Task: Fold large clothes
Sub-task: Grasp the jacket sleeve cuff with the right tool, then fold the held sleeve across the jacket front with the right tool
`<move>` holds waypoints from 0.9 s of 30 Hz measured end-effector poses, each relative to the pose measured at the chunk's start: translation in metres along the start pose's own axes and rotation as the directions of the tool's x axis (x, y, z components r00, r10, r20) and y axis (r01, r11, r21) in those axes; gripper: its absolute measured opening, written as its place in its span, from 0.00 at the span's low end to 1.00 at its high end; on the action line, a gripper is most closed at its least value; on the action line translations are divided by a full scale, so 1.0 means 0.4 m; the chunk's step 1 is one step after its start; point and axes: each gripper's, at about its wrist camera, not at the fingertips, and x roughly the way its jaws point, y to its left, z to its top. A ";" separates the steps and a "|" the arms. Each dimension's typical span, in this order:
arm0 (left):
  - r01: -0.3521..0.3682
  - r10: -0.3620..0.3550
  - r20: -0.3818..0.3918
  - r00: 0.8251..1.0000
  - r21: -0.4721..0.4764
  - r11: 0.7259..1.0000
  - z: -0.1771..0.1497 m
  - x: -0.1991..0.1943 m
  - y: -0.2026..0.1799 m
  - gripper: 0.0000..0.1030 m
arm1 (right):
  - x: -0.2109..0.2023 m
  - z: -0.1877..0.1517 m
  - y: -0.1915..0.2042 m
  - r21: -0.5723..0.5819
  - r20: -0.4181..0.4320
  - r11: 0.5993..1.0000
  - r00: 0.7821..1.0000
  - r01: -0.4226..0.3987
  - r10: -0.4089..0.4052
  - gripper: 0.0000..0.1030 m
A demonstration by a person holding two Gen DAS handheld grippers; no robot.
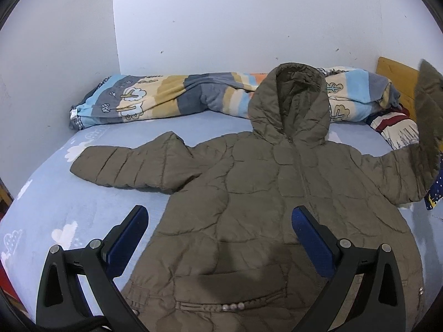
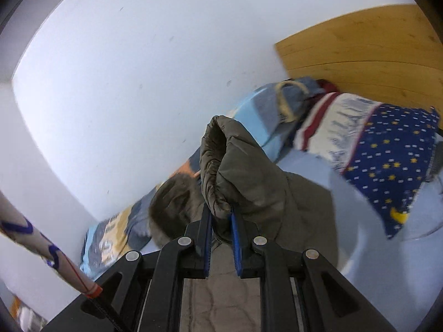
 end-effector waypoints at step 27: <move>-0.042 0.035 -0.071 0.997 -0.104 0.994 -0.006 0.057 0.118 1.00 | 0.576 -0.697 0.447 -0.445 -0.515 0.877 0.853 -0.179 -0.087 0.20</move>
